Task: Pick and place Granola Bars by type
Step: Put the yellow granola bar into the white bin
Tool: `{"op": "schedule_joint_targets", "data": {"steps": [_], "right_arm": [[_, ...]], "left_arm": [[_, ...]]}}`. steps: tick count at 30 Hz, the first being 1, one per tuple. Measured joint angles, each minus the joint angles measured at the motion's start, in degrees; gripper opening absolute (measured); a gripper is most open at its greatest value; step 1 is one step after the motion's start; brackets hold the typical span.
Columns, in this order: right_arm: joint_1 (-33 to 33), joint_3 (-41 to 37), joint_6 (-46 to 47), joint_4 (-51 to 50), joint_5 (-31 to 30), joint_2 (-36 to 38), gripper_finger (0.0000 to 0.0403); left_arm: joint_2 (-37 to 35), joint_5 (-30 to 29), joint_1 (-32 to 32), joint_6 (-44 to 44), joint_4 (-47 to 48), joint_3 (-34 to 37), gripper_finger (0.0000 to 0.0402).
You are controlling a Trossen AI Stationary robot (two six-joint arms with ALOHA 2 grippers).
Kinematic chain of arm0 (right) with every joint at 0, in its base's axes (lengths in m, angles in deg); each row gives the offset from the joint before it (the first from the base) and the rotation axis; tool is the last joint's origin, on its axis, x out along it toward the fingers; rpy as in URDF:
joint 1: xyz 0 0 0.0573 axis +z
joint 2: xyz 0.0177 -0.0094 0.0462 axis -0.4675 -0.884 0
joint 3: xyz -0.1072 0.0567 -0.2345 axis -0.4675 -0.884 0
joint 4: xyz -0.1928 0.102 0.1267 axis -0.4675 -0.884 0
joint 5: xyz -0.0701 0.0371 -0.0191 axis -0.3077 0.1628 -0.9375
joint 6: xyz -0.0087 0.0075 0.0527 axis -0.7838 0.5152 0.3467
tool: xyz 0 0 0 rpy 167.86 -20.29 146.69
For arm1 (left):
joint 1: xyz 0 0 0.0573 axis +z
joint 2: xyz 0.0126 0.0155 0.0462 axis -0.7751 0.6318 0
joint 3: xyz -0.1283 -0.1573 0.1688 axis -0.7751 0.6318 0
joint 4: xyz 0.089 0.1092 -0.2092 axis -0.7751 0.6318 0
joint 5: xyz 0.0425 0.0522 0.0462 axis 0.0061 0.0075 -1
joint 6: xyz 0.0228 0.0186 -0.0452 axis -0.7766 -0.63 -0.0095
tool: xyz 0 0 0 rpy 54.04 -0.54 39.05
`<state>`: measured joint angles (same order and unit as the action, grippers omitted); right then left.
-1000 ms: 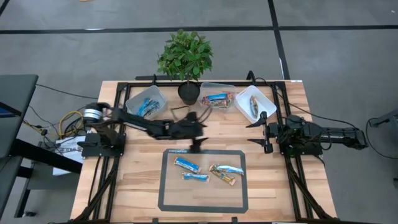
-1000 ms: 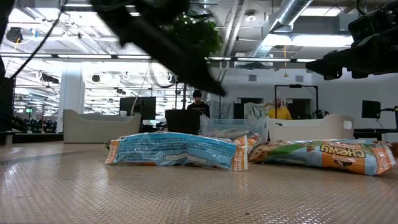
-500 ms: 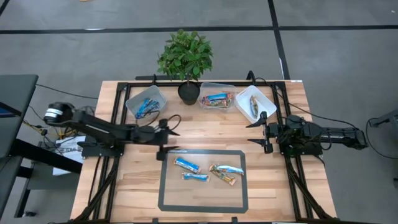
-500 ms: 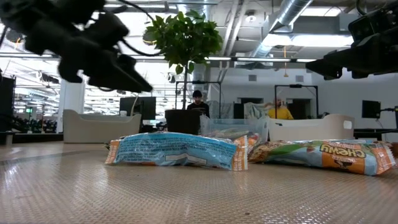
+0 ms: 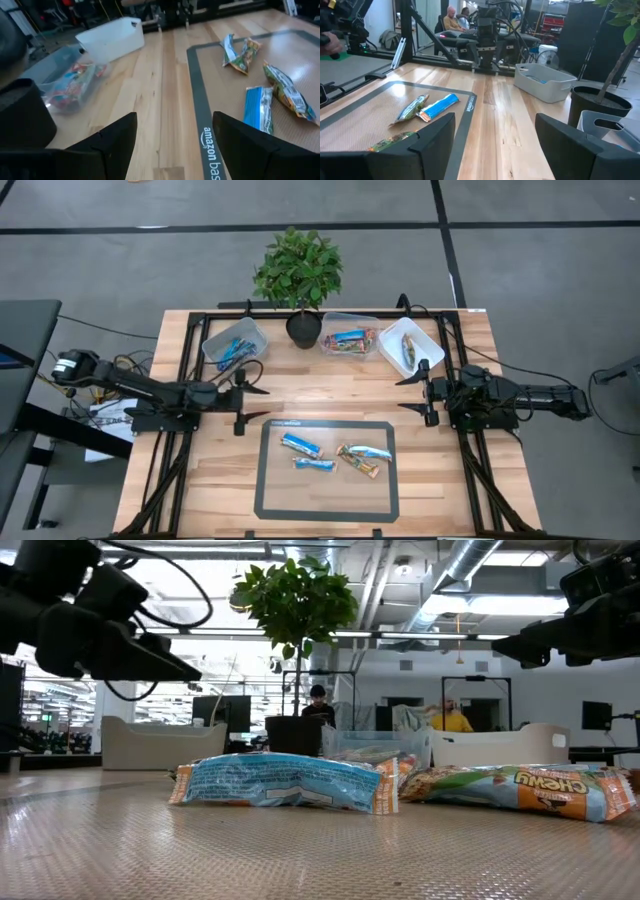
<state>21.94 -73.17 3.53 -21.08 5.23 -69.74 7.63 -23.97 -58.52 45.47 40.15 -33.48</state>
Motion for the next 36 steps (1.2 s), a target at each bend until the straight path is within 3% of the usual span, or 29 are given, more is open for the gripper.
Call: {"op": "schedule_joint_targets", "data": {"steps": [14, 20, 29, 36], "right_arm": [[0.0, 0.0, 0.0, 0.0, 0.0, 0.0, 0.0270], [0.0, 0.0, 0.0, 0.0, 0.0, 0.0, 0.0270], [0.0, 0.0, 0.0, 0.0, 0.0, 0.0, 0.0270], [0.0, 0.0, 0.0, 0.0, 0.0, 0.0, 0.0270]], "left_arm": [[-12.8, 2.0, 0.0, -7.1, 3.1, 2.8, 0.0253], [-21.8, 3.0, 0.3, -8.3, 10.9, 2.8, 0.0253], [-40.6, 8.0, 2.7, -4.5, 27.9, 2.8, 0.0253], [-45.5, 9.9, 3.0, -4.5, 31.3, 1.8, 0.0253]]}}
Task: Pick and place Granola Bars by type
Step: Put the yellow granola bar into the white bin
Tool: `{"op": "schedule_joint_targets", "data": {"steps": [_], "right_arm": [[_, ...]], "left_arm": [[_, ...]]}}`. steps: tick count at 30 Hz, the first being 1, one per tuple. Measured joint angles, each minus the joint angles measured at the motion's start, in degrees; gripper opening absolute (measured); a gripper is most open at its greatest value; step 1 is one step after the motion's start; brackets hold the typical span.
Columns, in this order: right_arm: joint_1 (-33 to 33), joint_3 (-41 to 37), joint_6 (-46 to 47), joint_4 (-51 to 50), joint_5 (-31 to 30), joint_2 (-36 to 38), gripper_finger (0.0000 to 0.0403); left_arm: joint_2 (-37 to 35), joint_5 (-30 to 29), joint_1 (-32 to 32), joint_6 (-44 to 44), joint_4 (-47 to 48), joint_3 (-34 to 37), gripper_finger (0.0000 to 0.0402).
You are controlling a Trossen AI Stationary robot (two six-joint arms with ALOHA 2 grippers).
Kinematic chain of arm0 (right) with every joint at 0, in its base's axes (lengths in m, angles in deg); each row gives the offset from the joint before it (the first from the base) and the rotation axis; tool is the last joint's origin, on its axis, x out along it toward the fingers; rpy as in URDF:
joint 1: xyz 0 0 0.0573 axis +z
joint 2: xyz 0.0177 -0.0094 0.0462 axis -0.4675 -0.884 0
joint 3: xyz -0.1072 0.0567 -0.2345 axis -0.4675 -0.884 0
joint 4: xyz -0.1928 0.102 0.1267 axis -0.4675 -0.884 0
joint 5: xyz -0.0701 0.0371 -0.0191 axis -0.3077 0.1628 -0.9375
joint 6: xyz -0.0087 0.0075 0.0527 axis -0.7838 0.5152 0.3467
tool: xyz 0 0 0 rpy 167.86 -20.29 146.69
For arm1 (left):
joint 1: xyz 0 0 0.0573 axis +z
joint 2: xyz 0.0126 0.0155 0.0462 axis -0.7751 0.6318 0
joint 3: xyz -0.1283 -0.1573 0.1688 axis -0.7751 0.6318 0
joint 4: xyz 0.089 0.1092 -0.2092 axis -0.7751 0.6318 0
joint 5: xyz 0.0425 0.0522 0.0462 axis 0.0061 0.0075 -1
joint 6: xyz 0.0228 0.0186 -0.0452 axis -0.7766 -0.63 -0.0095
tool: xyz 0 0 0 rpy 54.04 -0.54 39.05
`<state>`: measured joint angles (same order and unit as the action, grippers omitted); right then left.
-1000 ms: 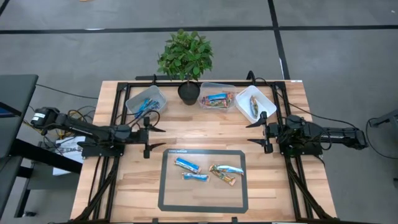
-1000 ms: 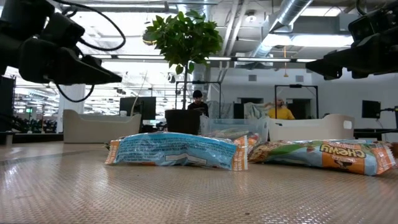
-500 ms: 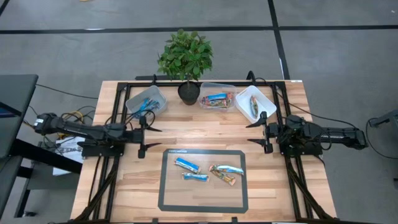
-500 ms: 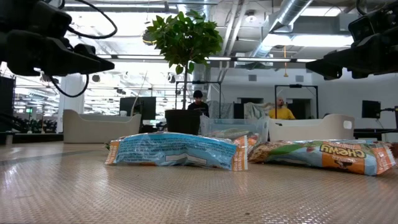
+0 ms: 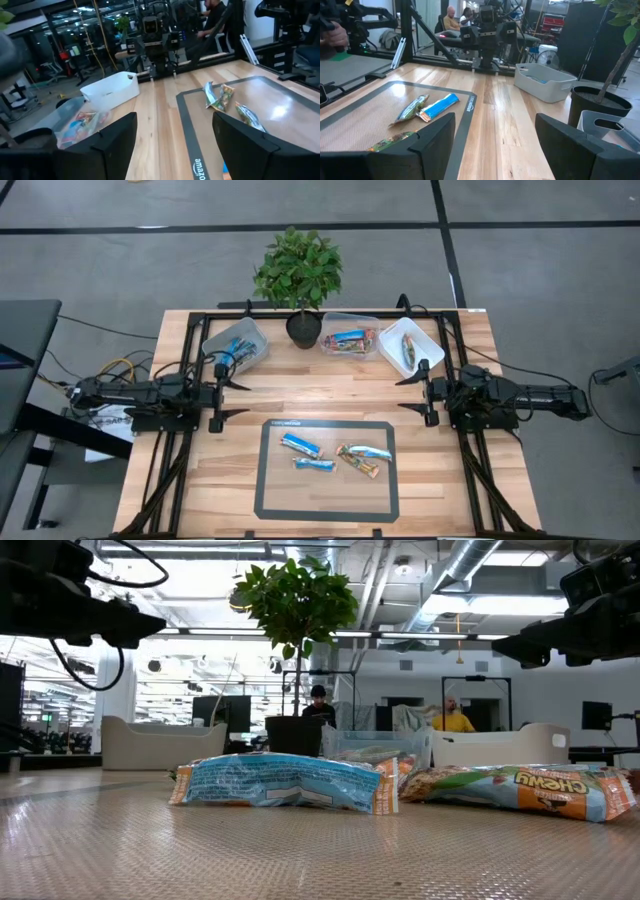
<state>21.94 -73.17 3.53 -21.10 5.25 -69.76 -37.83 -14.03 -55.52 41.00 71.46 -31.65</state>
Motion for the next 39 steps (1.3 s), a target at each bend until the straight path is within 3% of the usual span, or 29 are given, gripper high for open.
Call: {"op": "schedule_joint_targets", "data": {"steps": [7, 14, 21, 32, 36, 39], "right_arm": [[0.0, 0.0, 0.0, 0.0, 0.0, 0.0, 0.0270], [0.0, 0.0, 0.0, 0.0, 0.0, 0.0, 0.0270], [0.0, 0.0, 0.8, 0.3, 0.1, 0.0, 0.0270], [0.7, 0.0, 46.5, 4.9, -1.2, 0.0, 0.0270], [1.0, 1.6, 53.1, 5.5, -2.6, -1.0, 0.0270], [3.0, 4.5, 54.0, 6.2, -2.7, -7.9, 0.0270]], "left_arm": [[-0.9, 0.0, 0.0, 0.0, 0.2, 0.0, 0.0253], [-0.9, -6.5, 0.0, 2.8, -0.5, -0.1, 0.0253], [-0.9, -7.0, 0.0, 2.9, -0.6, -0.1, 0.0253], [-0.9, -7.1, 0.0, 2.9, -0.6, -0.1, 0.0253], [-0.9, -7.1, 0.0, 2.4, -0.6, -0.2, 0.0253], [-0.9, -7.1, 0.0, 2.3, -0.6, -0.2, 0.0253]]}}
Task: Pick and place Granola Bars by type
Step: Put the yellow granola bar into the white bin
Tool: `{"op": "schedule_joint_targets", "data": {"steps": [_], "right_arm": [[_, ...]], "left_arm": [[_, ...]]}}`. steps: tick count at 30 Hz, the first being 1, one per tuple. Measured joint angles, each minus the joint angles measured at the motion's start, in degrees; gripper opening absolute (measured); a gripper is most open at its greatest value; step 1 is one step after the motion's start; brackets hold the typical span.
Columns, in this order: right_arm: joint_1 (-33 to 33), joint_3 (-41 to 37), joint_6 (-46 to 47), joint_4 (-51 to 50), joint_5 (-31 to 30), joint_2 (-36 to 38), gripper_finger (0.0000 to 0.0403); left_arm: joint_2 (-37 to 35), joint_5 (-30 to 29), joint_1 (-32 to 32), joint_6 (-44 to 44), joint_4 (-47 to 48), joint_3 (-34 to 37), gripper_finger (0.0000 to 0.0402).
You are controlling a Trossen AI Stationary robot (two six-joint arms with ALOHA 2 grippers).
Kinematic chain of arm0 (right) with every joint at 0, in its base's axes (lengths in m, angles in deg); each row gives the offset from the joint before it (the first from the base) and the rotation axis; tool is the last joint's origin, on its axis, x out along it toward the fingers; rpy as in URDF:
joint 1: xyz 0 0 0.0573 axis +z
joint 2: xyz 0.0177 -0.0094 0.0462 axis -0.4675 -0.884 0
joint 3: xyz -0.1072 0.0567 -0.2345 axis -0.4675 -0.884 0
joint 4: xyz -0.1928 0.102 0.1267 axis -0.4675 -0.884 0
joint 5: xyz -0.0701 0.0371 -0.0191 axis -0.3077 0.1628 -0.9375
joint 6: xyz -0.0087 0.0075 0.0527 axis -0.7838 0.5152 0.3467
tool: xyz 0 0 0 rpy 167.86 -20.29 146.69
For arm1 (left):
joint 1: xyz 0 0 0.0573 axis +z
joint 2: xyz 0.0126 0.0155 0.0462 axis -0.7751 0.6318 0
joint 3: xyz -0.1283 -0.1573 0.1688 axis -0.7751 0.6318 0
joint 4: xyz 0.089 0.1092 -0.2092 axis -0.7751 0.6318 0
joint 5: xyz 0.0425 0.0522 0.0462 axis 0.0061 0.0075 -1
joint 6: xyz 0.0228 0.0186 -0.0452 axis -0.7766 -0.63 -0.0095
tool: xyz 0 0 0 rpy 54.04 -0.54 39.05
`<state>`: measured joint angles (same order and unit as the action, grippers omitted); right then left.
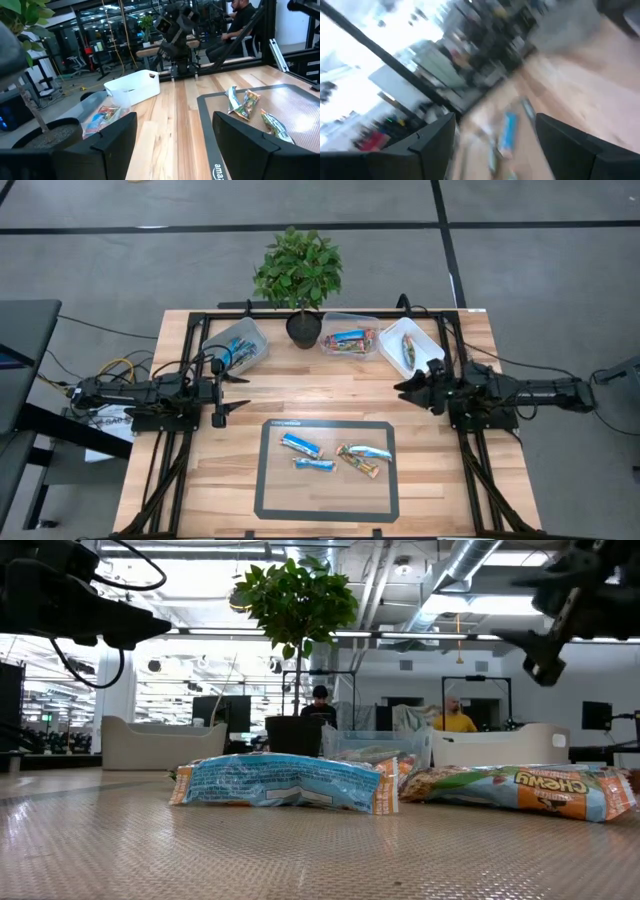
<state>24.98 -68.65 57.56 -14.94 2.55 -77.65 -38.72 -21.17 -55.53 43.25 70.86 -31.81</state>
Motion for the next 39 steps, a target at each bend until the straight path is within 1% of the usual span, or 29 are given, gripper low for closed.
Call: {"op": "schedule_joint_targets", "data": {"steps": [3, 5, 7, 11, 14, 16, 18, 21, 24, 27, 31, 39], "right_arm": [[2.5, 3.5, -0.6, -0.6, -2.0, -9.5, 0.0270], [3.7, 6.6, -2.2, -0.2, -3.3, -17.2, 0.0270], [4.5, 9.4, -3.2, -1.3, -3.2, -25.3, 0.0270], [6.0, 16.4, -3.6, -1.6, -0.3, -39.7, 0.0270], [6.8, 22.2, -6.1, -6.1, 3.3, -49.1, 0.0270], [7.2, 26.4, -7.9, -9.0, 4.4, -54.6, 0.0270], [7.7, 29.4, -9.8, -11.3, 4.8, -58.3, 0.0270], [8.2, 34.2, -13.7, -14.4, 4.9, -62.0, 0.0270], [9.1, 40.3, -18.5, -21.1, 3.2, -65.3, 0.0270], [10.5, 46.7, -22.8, -27.9, 0.3, -68.6, 0.0270], [12.0, 54.7, -27.9, -34.7, -1.9, -73.4, 0.0270], [14.1, 67.8, -38.2, -39.1, -2.1, -83.4, 0.0270]], "left_arm": [[0.0, 0.0, 0.0, 0.4, 0.0, 0.0, 0.0253], [0.0, 0.0, 0.0, 0.2, 0.0, 0.0, 0.0253], [0.0, 0.0, 0.0, -0.2, 0.0, 0.0, 0.0253], [0.0, 0.0, 0.0, -0.3, 0.0, 0.0, 0.0253], [0.0, 0.0, 0.0, -0.4, 0.0, 0.0, 0.0253], [0.0, 0.0, 0.0, -0.4, 0.0, 0.0, 0.0253], [0.0, 0.0, 0.0, -0.4, 0.0, 0.0, 0.0253], [0.0, 0.0, 0.0, -0.5, 0.0, 0.0, 0.0253], [0.0, 0.0, 0.0, -0.5, 0.0, 0.0, 0.0253], [0.0, 0.0, 0.0, -0.5, 0.0, 0.0, 0.0253], [0.0, 0.0, 0.0, -0.5, 0.0, 0.0, 0.0253], [0.1, 0.0, 0.0, -0.5, 0.0, 0.0, 0.0253]]}}
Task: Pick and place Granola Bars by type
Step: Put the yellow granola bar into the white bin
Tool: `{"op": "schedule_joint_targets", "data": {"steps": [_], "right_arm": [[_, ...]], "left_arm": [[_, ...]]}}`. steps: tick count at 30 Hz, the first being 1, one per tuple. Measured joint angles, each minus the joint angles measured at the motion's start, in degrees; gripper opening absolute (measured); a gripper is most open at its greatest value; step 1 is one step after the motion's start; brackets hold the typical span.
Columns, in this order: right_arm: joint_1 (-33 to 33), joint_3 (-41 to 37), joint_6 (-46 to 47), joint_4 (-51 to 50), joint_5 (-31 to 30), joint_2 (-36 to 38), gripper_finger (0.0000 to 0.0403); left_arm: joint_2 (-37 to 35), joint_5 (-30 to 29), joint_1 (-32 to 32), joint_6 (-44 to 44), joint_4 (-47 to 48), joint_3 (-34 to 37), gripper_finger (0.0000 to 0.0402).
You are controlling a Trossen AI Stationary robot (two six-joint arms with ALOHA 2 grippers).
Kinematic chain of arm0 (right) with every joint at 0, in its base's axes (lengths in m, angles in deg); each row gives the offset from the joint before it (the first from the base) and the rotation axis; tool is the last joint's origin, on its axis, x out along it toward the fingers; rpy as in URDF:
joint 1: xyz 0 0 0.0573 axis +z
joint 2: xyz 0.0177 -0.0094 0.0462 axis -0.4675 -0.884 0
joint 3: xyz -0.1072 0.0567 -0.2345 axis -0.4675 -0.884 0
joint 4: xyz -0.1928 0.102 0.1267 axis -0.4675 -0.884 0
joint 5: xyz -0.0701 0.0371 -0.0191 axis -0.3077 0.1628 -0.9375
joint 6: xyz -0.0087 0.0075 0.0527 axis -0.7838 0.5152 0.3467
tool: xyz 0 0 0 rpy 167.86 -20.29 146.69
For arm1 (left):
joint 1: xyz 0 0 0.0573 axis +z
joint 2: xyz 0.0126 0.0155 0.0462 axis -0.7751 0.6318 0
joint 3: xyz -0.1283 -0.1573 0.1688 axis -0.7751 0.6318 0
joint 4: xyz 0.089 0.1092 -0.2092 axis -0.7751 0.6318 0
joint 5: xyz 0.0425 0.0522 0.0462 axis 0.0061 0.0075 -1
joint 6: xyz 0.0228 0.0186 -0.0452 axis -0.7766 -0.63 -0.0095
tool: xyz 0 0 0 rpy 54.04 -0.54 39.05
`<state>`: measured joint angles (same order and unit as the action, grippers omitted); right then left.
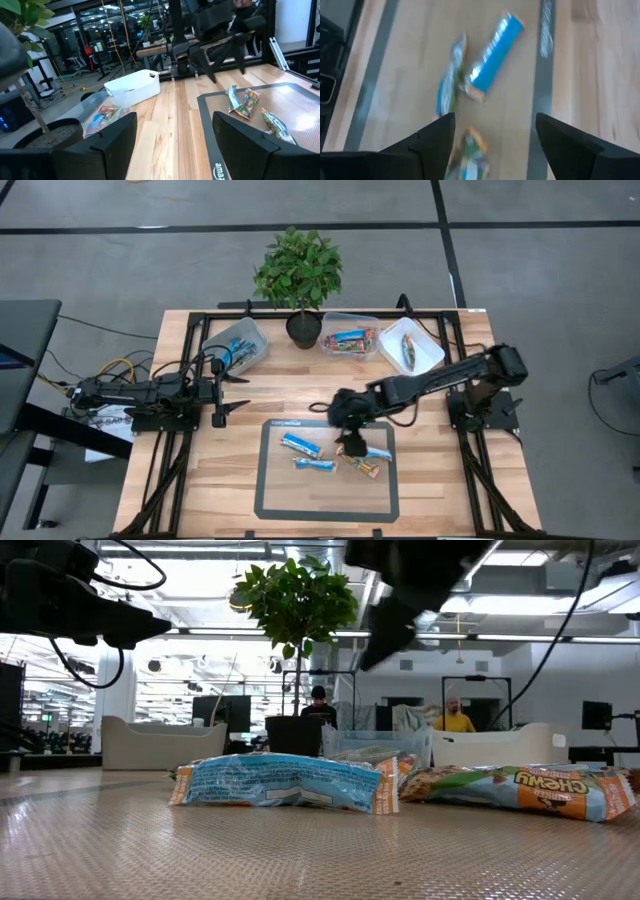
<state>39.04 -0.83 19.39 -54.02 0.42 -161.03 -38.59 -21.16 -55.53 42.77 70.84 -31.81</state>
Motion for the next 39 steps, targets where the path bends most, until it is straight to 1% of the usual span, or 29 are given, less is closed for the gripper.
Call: {"op": "schedule_joint_targets", "data": {"steps": [2, 10, 20, 27, 39], "right_arm": [[0.5, 2.2, -1.3, -0.8, -0.9, -1.9, 0.0270], [2.2, 10.8, -1.1, -2.9, -8.9, -10.6, 0.0270], [4.0, 19.9, 1.6, -2.0, -10.6, -21.1, 0.0270], [4.2, 22.8, 2.2, -2.7, -11.8, -25.6, 0.0270], [4.2, 23.4, 3.4, -1.0, -11.8, -28.4, 0.0270]], "left_arm": [[0.1, 0.1, 0.0, 0.0, 0.0, 0.0, 0.0253], [0.9, 0.1, 0.0, 0.0, 0.0, 0.0, 0.0253], [1.1, 0.1, 0.0, 0.0, 0.0, 0.0, 0.0253], [1.1, 0.0, 0.0, 0.0, 0.0, 0.0, 0.0253], [1.1, 0.0, 0.0, 0.0, 0.0, 0.0, 0.0253]]}}
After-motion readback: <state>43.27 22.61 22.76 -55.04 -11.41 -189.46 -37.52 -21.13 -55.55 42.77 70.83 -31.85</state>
